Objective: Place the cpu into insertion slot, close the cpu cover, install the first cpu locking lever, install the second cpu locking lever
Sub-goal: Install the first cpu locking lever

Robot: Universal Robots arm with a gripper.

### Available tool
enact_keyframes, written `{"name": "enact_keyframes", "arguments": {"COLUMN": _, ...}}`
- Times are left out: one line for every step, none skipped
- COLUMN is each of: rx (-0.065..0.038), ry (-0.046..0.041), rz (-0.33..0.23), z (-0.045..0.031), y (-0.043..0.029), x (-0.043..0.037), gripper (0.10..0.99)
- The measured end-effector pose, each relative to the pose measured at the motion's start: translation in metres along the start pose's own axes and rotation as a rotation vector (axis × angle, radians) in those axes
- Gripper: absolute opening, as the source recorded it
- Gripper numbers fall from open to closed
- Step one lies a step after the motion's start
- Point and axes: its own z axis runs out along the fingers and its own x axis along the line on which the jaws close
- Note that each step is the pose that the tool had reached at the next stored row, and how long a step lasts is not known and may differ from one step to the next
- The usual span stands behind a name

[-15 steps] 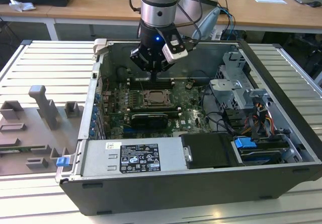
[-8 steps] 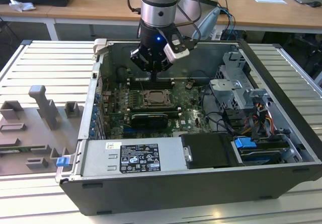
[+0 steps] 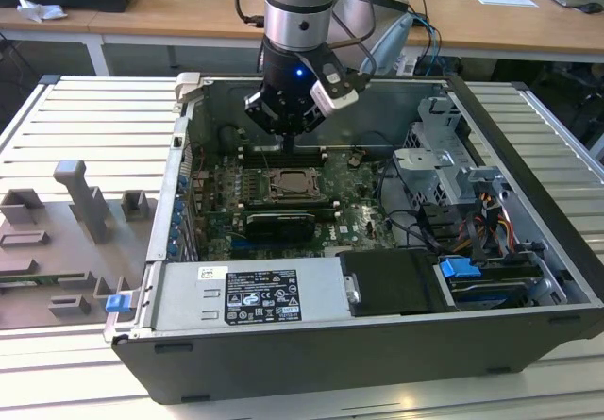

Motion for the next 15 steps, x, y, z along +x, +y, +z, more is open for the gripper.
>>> {"name": "enact_keyframes", "arguments": {"rx": 0.0, "ry": 0.0002, "rz": -0.006, "z": 0.0, "y": 0.0, "x": 0.0, "gripper": 0.106}}
{"name": "enact_keyframes", "arguments": {"rx": 0.0, "ry": 0.0005, "rz": -0.012, "z": 0.0, "y": 0.0, "x": 0.0, "gripper": 0.106}}
{"name": "enact_keyframes", "arguments": {"rx": 0.0, "ry": 0.0007, "rz": -0.017, "z": 0.0, "y": 0.0, "x": 0.0, "gripper": 0.106}}
{"name": "enact_keyframes", "arguments": {"rx": 0.0, "ry": 0.0009, "rz": -0.023, "z": 0.0, "y": 0.0, "x": 0.0, "gripper": 0.106}}
{"name": "enact_keyframes", "arguments": {"rx": 0.0, "ry": 0.0011, "rz": -0.029, "z": 0.0, "y": 0.0, "x": 0.0, "gripper": 0.106}}
{"name": "enact_keyframes", "arguments": {"rx": 0.0, "ry": 0.0013, "rz": -0.034, "z": 0.0, "y": 0.0, "x": 0.0, "gripper": 0.106}}
{"name": "enact_keyframes", "arguments": {"rx": 0.001, "ry": 0.0012, "rz": -0.052, "z": 0.0, "y": 0.0001, "x": 0.0005, "gripper": 0.106}}
{"name": "enact_keyframes", "arguments": {"rx": 0.001, "ry": -0.0009, "rz": -0.055, "z": 0.0001, "y": 0.0004, "x": 0.005, "gripper": 0.106}}
{"name": "enact_keyframes", "arguments": {"rx": 0.0, "ry": -0.0107, "rz": -0.054, "z": 0.0009, "y": 0.0019, "x": 0.0195, "gripper": 0.106}}
{"name": "enact_keyframes", "arguments": {"rx": 0.0, "ry": -0.0122, "rz": -0.014, "z": 0.002, "y": 0.0022, "x": 0.0205, "gripper": 0.106}}
{"name": "enact_keyframes", "arguments": {"rx": 0.0, "ry": -0.0131, "rz": 0.007, "z": 0.0027, "y": 0.0022, "x": 0.0206, "gripper": 0.106}}
{"name": "enact_keyframes", "arguments": {"rx": 0.0, "ry": -0.0135, "rz": 0.021, "z": 0.0031, "y": 0.0023, "x": 0.0207, "gripper": 0.106}}
{"name": "enact_keyframes", "arguments": {"rx": 0.0, "ry": -0.0137, "rz": 0.029, "z": 0.0032, "y": 0.0023, "x": 0.021, "gripper": 0.106}}
{"name": "enact_keyframes", "arguments": {"rx": 0.0, "ry": -0.0141, "rz": 0.032, "z": 0.0033, "y": 0.0023, "x": 0.0217, "gripper": 0.106}}
{"name": "enact_keyframes", "arguments": {"rx": -0.001, "ry": -0.0142, "rz": 0.033, "z": 0.0035, "y": 0.0025, "x": 0.0236, "gripper": 0.106}}
